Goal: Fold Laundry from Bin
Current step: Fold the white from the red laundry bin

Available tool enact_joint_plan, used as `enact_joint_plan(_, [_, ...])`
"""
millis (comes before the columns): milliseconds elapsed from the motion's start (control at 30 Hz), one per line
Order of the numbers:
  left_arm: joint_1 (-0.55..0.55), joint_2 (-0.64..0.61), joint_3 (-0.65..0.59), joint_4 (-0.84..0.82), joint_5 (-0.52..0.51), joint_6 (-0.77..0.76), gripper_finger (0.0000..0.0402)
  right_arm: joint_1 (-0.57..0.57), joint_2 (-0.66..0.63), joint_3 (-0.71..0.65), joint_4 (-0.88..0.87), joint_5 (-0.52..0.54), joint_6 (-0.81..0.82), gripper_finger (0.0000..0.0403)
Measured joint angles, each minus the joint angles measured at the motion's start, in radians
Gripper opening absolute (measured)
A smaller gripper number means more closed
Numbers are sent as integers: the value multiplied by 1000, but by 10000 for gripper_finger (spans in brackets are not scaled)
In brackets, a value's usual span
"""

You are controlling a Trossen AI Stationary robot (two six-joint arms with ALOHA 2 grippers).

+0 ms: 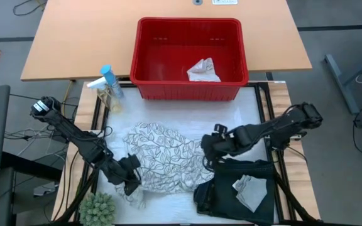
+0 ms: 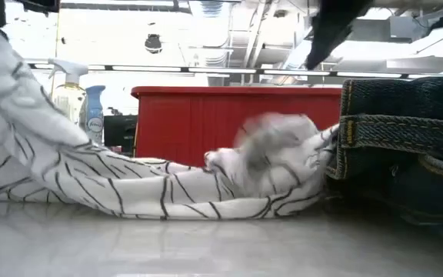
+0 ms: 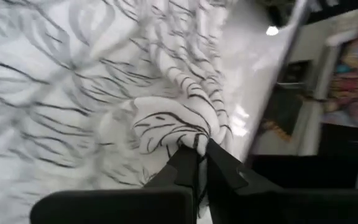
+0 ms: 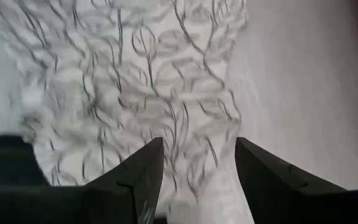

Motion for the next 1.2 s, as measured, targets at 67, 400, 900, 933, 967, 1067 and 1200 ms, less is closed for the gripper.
enact_joint_plan(67, [1, 0, -4, -26, -2, 56, 8, -16, 35, 0, 42, -13, -40, 222])
enact_joint_plan(400, [-3, 0, -5, 61, 96, 187, 156, -70, 208, 0, 117, -127, -136, 222])
enact_joint_plan(900, [296, 0, -5, -43, -169, 578, 219, -257, 259, -1, 82, -169, -371, 209])
enact_joint_plan(933, [331, 0, -5, -44, -161, 633, 219, -274, 258, -1, 82, -192, -379, 208])
enact_joint_plan(967, [368, 0, -6, -43, -154, 684, 218, -289, 258, -1, 84, -220, -386, 207])
enact_joint_plan(1067, [485, 0, -49, -2, -104, 780, 217, -317, 276, -1, 101, -303, -411, 205])
enact_joint_plan(1200, [606, 1, -139, 148, 31, 858, 217, -320, 309, -1, 96, -333, -437, 205])
